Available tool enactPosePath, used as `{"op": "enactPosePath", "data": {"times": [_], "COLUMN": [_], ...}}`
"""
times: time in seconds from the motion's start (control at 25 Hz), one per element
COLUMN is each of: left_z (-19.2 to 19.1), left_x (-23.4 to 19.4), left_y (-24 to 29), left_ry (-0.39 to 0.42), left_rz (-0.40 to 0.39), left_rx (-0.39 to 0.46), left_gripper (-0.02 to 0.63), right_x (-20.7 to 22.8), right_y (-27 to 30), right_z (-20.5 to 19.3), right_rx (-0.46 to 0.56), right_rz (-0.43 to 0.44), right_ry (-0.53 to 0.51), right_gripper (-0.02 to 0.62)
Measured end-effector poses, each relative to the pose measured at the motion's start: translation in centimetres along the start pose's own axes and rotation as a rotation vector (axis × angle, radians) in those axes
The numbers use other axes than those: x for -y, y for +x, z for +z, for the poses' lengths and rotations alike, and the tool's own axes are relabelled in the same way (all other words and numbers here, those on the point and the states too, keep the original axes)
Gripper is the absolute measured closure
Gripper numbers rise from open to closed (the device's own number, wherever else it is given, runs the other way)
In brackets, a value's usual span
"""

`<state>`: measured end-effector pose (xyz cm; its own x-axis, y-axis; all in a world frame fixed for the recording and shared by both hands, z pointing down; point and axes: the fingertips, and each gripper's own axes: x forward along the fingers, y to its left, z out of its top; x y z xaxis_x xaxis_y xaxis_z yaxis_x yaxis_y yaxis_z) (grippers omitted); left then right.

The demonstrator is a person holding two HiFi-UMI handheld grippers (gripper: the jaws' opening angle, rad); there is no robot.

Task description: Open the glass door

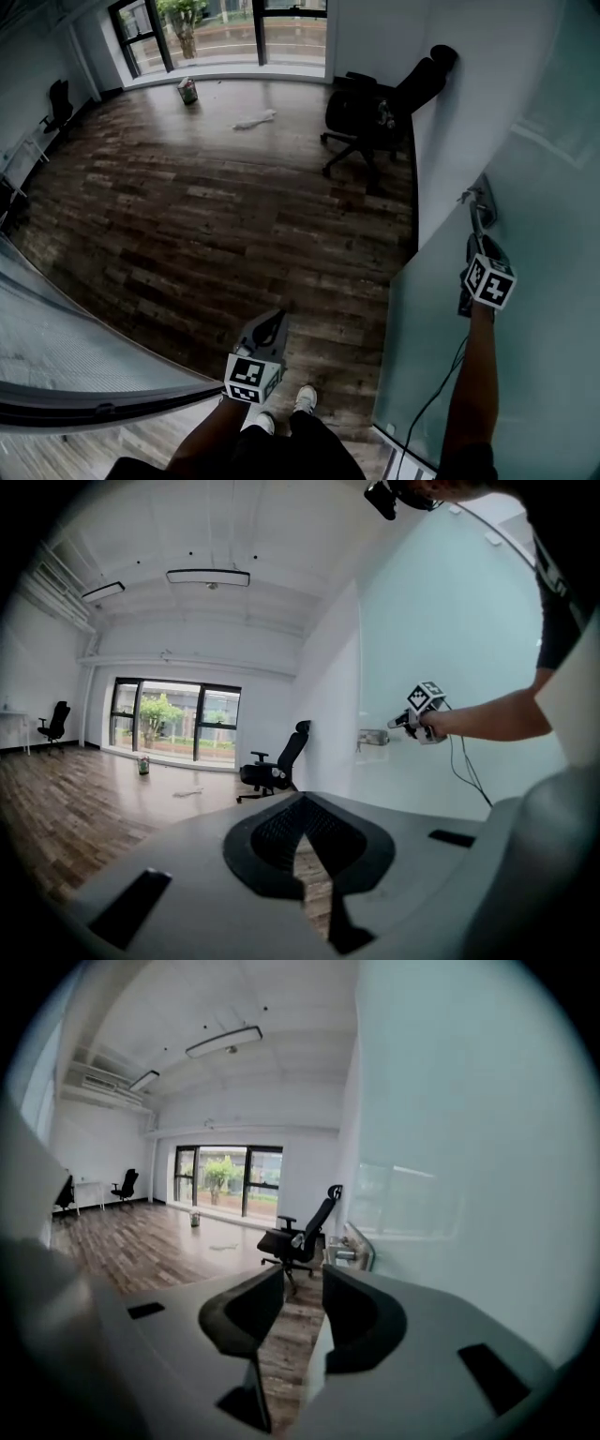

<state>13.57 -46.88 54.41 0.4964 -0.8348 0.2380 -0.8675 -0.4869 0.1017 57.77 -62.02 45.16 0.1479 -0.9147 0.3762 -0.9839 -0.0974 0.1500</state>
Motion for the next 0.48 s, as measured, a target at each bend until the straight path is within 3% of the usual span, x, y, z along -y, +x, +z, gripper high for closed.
{"op": "enactPosePath", "data": {"times": [0.12, 0.28, 0.48], "left_z": [0.5, -0.3, -1.0], "left_x": [1.4, 3.0, 4.3], "left_y": [-1.6, -4.9, -12.0], "left_ry": [0.002, 0.037, 0.075], "left_rz": [-0.031, -0.084, -0.134], "left_rx": [0.029, 0.028, 0.07], "left_gripper": [0.607, 0.607, 0.607], "right_x": [-4.9, -11.5, -18.1], "right_y": [-6.5, -16.0, -28.9], "right_z": [-1.2, -4.0, -9.8], "right_rx": [0.083, 0.155, 0.233], "right_rz": [0.036, 0.071, 0.105], "right_ry": [-0.039, -0.046, 0.013], "right_gripper": [0.479, 0.568, 0.578]}}
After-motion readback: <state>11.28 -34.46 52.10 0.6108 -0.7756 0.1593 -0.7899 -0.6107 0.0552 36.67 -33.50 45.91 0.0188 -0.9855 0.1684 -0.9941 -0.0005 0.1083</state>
